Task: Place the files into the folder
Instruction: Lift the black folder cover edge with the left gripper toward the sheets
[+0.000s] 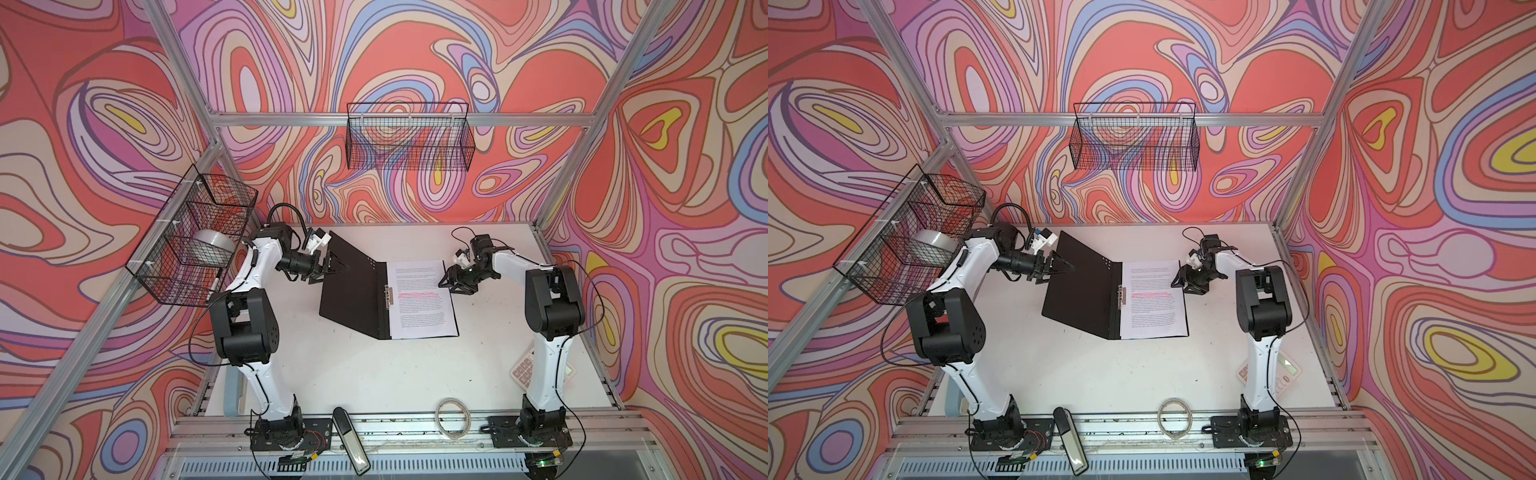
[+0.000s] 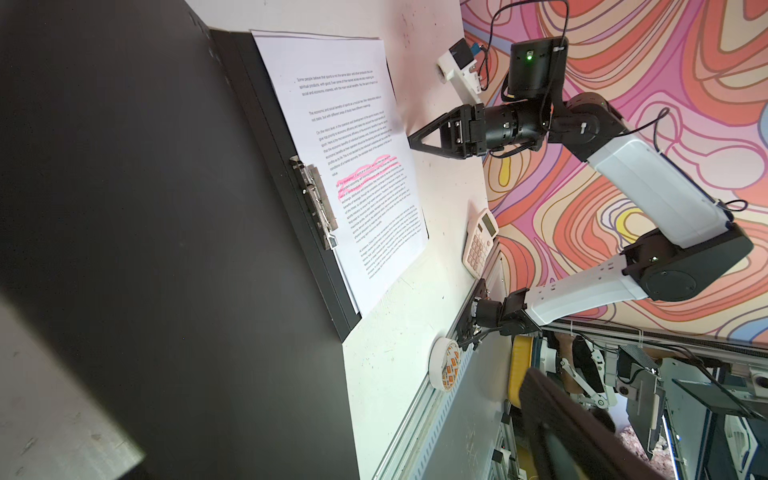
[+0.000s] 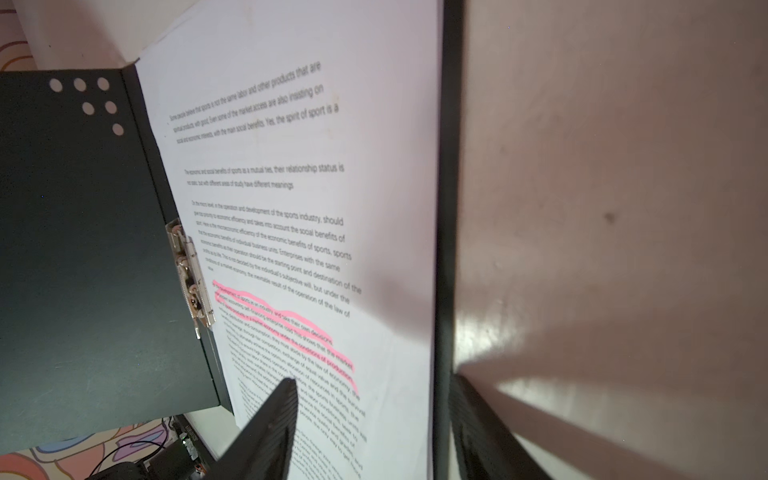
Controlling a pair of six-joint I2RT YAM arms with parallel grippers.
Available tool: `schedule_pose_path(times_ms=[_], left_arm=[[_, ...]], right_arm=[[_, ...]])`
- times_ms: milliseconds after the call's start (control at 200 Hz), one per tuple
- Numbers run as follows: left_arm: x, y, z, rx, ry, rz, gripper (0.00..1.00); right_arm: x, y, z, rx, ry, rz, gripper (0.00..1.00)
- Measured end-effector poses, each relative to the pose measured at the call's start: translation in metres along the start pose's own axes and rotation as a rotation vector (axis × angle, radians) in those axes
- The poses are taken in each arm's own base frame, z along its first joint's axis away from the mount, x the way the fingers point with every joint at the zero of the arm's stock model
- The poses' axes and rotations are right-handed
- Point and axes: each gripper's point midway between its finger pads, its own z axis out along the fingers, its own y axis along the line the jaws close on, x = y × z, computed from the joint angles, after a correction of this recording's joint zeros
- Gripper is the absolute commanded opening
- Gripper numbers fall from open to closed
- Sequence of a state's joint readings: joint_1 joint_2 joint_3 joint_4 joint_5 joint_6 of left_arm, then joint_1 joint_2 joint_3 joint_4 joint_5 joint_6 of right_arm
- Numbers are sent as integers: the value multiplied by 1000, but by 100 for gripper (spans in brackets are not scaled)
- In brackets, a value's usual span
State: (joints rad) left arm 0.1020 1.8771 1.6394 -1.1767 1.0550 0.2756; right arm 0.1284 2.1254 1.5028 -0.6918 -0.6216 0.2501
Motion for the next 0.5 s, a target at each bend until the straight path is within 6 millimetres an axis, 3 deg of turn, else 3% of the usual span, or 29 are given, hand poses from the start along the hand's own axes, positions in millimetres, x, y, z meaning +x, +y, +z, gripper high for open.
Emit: schedule_pose_path(times_ms=[501], left_arm=[[6, -34, 29, 31, 70, 34, 99]], right_arm=[[19, 42, 29, -66, 47, -38, 62]])
